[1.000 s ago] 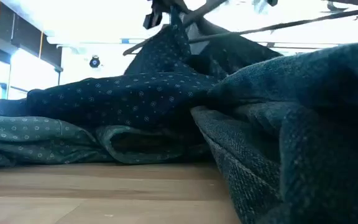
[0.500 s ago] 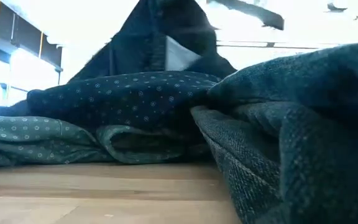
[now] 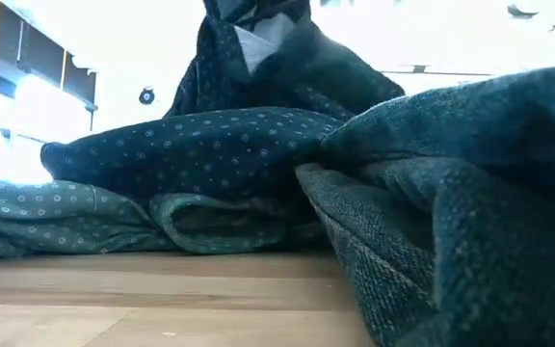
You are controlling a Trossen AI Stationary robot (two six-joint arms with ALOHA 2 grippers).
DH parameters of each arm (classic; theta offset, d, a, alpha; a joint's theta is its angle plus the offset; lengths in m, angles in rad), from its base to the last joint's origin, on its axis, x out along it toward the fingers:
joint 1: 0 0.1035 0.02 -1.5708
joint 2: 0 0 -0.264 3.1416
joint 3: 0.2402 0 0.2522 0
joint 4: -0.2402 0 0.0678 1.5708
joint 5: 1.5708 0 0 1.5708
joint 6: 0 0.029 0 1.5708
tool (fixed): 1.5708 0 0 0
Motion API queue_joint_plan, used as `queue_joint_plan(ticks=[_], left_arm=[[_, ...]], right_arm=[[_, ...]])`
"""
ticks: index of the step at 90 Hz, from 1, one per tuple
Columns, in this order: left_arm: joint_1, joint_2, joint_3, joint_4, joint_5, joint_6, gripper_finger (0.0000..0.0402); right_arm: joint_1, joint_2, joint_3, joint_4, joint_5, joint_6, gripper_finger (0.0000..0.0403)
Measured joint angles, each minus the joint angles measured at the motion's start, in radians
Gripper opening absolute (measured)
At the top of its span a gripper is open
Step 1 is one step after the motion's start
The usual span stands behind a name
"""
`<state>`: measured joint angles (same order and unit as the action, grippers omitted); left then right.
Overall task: Hang clothes
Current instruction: Insert the hanger into the blue polo shirt
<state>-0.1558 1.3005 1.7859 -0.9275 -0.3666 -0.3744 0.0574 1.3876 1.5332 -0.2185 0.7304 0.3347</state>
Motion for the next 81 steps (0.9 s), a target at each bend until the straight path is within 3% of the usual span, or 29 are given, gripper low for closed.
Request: queue_joint_plan(ticks=[18,31,54,81], left_arm=[[0.008,0.03,0.0,0.235,0.058,0.105,0.0029],[0.027,0.053,0.0,0.366,0.183,0.157,0.0062],[0.064,0.06,0.0,0.257,0.371,0.144,0.0142],[0.056,0.033,0.0,0.043,0.383,0.22,0.018]], right_arm=[[-0.004,0.018,0.079,-0.082,-0.17,-0.082,0.0024],[-0.003,0.039,0.074,-0.075,-0.278,-0.089,0.0024],[-0.005,0.067,0.072,0.043,-0.412,-0.155,0.0024],[-0.005,0.067,0.072,0.037,-0.462,-0.158,0.0024]])
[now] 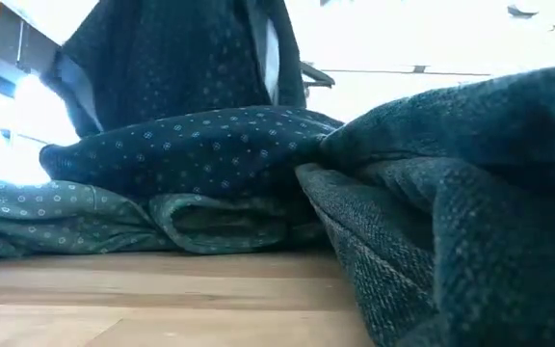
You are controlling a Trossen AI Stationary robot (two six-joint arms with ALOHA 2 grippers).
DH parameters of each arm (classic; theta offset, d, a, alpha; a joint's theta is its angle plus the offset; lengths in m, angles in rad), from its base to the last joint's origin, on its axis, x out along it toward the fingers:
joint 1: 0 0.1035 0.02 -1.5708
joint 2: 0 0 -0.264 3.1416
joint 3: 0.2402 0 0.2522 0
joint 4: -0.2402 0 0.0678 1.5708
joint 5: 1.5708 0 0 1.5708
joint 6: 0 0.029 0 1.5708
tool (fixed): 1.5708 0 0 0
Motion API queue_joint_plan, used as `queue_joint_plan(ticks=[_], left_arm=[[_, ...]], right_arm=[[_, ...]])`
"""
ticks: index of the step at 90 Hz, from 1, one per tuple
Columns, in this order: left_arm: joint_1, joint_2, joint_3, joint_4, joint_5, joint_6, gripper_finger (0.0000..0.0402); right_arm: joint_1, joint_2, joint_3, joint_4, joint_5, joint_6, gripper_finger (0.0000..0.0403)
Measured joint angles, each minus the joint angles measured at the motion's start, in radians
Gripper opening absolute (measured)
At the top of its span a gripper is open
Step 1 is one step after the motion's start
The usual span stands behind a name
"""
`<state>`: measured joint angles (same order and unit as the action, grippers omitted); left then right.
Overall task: Hang clothes
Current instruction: Insert the hanger into the blue polo shirt
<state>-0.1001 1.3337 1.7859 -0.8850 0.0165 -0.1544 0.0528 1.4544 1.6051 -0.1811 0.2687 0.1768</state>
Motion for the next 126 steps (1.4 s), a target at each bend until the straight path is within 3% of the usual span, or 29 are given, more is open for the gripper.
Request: queue_joint_plan(ticks=[33,45,62,74,81,101,126], left_arm=[[0.0,-0.064,0.001,-0.074,-0.006,0.005,0.0177],[0.0,-0.092,0.001,-0.177,-0.083,-0.011,0.0177],[0.022,-0.097,-0.014,-0.489,-0.226,-0.236,0.0177],[0.063,-0.094,-0.137,-0.585,-0.259,-0.43,0.0177],[0.125,-0.089,-0.256,-0.571,-0.261,-0.464,0.0177],[0.404,-0.021,-0.584,-0.361,-0.154,-0.311,0.0177],[0.679,0.238,-0.721,-0.353,-0.206,-0.068,0.0181]], right_arm=[[0.0,0.0,0.0,-0.062,0.01,0.007,0.0024],[0.0,0.0,0.0,-0.08,0.01,0.009,0.0024],[0.0,0.012,0.0,-0.249,-0.003,0.075,0.0024],[-0.015,0.082,0.0,-0.381,-0.059,0.139,0.0024],[-0.019,0.123,0.0,-0.46,-0.078,0.178,0.0024],[0.028,0.144,0.0,-0.663,-0.078,0.301,0.0024],[0.097,0.114,0.0,-0.676,-0.026,0.365,0.0024]])
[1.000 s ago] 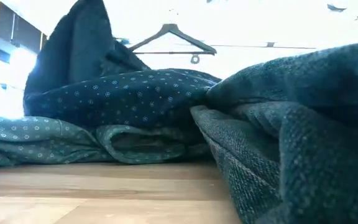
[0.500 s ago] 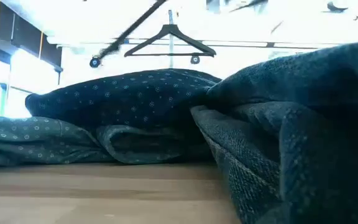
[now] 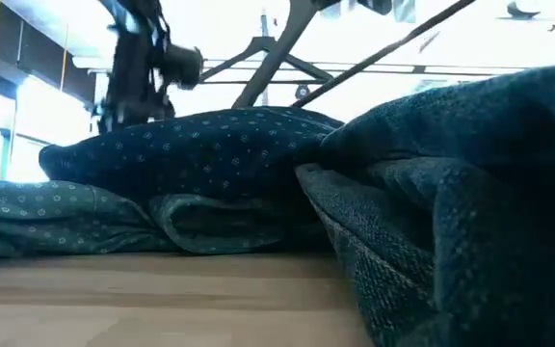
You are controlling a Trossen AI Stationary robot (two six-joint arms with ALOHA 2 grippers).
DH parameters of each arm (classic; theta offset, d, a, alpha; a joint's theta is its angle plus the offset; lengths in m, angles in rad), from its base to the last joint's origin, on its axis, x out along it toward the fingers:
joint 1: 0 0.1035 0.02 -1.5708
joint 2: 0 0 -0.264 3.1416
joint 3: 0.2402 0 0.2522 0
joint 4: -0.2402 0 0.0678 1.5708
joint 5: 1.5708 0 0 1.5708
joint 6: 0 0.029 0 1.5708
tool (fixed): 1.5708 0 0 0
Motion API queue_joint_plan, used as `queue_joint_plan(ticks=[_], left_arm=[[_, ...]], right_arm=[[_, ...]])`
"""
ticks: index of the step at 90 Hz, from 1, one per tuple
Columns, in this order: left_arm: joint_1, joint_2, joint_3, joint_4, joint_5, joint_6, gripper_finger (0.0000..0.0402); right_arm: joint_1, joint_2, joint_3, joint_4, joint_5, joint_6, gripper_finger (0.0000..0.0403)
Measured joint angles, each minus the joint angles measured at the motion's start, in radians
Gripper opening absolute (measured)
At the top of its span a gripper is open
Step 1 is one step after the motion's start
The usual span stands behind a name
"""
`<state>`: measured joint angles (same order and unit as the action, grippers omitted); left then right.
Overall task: Hang clothes
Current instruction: Insert the hanger into the blue polo shirt
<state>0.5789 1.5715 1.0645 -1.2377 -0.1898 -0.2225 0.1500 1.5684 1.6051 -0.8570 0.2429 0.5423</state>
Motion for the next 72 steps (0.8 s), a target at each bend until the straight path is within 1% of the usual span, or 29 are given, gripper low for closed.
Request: queue_joint_plan(ticks=[8,17,28,37,42,46,49,53,56,58,65,72], left_arm=[[0.047,0.088,-0.001,0.004,-0.001,0.077,0.019],[0.078,0.163,-0.001,0.002,0.003,0.116,0.02],[0.093,0.236,-0.001,0.0,0.091,0.164,0.0205],[0.092,0.265,-0.001,-0.001,0.173,0.197,0.0192],[0.089,0.274,-0.001,0.0,0.2,0.202,0.0173],[0.083,0.277,-0.001,0.0,0.211,0.21,0.0148],[0.078,0.278,0.0,-0.005,0.212,0.222,0.012],[0.07,0.276,0.007,-0.027,0.218,0.237,0.0074],[0.064,0.271,0.014,-0.048,0.236,0.25,0.0039],[0.059,0.264,0.02,-0.061,0.255,0.255,0.0025],[0.042,0.208,0.058,-0.097,0.322,0.231,0.0011],[0.018,0.103,0.111,-0.113,0.392,0.17,0.0003]], right_arm=[[0.012,-0.005,0.0,0.0,0.018,0.001,0.0024],[0.02,-0.007,0.0,0.0,0.035,0.0,0.0024],[0.021,-0.006,0.0,0.0,0.037,-0.009,0.0024],[0.021,-0.006,0.0,0.0,0.038,-0.023,0.0024],[0.021,-0.006,0.0,0.0,0.038,-0.029,0.0024],[0.02,-0.006,0.0,0.0,0.039,-0.036,0.0024],[0.02,-0.006,0.0,0.0,0.045,-0.04,0.0024],[0.02,-0.009,0.0,0.0,0.049,-0.046,0.0024],[0.02,-0.012,0.0,0.001,0.049,-0.051,0.0024],[0.02,-0.016,0.0,0.004,0.048,-0.052,0.0024],[0.02,-0.039,0.0,0.02,0.047,-0.064,0.0024],[0.02,-0.062,0.0,0.053,0.048,-0.078,0.0024]])
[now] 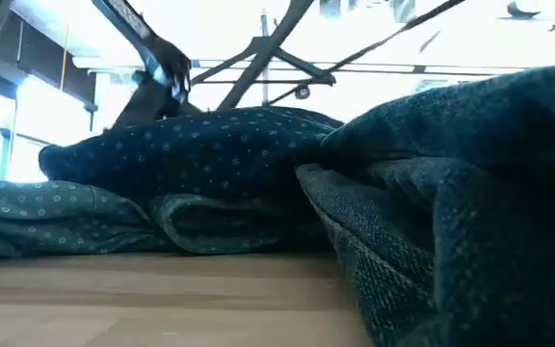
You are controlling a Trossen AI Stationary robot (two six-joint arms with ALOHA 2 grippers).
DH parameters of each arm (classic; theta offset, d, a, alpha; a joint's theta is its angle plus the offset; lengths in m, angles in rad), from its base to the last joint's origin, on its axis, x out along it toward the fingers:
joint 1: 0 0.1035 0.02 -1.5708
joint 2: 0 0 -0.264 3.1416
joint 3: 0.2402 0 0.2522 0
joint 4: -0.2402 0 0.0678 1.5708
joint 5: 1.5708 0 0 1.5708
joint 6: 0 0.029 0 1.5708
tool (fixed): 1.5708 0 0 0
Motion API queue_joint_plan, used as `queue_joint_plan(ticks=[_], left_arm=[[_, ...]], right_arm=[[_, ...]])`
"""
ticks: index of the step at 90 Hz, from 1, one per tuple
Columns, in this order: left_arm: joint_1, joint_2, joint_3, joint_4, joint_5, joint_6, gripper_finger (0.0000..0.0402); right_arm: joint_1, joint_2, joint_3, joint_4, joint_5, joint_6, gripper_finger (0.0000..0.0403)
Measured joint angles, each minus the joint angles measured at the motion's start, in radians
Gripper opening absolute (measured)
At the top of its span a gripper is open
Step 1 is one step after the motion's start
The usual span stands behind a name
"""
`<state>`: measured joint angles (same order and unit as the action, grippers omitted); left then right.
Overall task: Hang clothes
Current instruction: Insert the hanger into the blue polo shirt
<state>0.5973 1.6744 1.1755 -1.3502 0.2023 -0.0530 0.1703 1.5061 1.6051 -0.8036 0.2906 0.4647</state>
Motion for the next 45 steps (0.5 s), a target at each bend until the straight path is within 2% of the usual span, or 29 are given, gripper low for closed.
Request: queue_joint_plan(ticks=[12,26,45], left_arm=[[-0.05,-0.203,0.119,0.005,0.117,-0.14,0.0001],[-0.119,-0.374,0.258,0.04,0.113,-0.295,0.0],[-0.214,-0.466,0.346,0.229,0.086,-0.463,0.0]], right_arm=[[0.001,-0.024,0.0,0.091,0.005,-0.045,0.0024],[-0.027,-0.02,0.0,0.126,0.069,-0.092,0.0024],[-0.096,0.005,0.0,0.332,-0.046,-0.223,0.0024]])
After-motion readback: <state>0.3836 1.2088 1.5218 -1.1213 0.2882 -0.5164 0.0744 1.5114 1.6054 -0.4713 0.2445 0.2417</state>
